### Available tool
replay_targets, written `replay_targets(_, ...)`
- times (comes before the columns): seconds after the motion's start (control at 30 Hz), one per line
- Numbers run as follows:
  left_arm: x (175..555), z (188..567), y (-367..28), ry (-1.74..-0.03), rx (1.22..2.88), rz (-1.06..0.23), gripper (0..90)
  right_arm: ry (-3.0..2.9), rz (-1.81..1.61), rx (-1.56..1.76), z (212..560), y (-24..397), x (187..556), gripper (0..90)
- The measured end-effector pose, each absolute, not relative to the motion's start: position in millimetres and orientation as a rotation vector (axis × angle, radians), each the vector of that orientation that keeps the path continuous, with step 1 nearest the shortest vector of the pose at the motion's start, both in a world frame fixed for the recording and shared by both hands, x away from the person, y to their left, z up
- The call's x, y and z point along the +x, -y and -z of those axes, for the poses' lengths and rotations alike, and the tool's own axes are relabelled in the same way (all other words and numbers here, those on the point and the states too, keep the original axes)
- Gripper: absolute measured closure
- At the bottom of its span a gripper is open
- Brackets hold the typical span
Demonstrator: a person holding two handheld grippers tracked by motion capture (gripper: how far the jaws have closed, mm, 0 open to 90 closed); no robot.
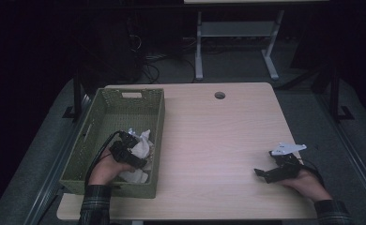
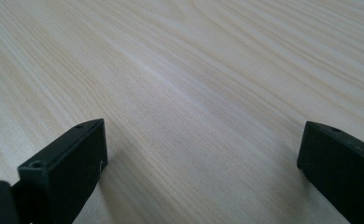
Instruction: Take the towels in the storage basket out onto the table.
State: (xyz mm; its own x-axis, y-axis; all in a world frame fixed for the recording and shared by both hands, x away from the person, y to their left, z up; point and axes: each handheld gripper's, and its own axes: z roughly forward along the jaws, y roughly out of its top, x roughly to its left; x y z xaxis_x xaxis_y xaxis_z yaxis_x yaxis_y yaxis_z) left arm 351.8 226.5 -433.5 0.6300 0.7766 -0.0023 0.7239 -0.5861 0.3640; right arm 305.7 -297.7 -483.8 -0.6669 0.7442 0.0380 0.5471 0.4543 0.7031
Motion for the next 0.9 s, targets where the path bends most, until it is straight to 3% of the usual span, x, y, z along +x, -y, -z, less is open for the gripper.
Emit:
replay_targets(0.27, 351.5, 435.7, -223.3, -1.205, 2.567, -0.245, 18.1, -2.431, -1.024, 1.109, 483.8, 297.8, 305.7, 1.1)
replay_targets(0.3, 350.8, 432.4, -223.9, -1.225, 2.566, -0.268, 31.9, -2.432, -1.025, 1.110, 483.8, 297.7, 305.7, 1.1)
replay_targets(0.4, 350.4, 429.1, -225.3, -1.237, 2.554, -0.265, 44.7, -2.432, -1.024, 1.109, 483.8, 297.7, 305.8, 1.1)
replay_targets(0.43, 349.4, 426.2, -226.3, -1.235, 2.545, -0.243, 57.8, -2.432, -1.025, 1.109, 483.8, 297.7, 305.8, 1.1)
replay_targets(0.57, 348.5, 421.6, -229.1, -1.243, 2.497, -0.230, 69.8, -2.432, -1.025, 1.110, 483.7, 297.7, 305.7, 1.1)
replay_targets(0.9, 344.8, 400.8, -246.2, -1.234, 2.273, -0.247, 75.2, -2.431, -1.025, 1.111, 483.7, 297.7, 305.8, 1.1)
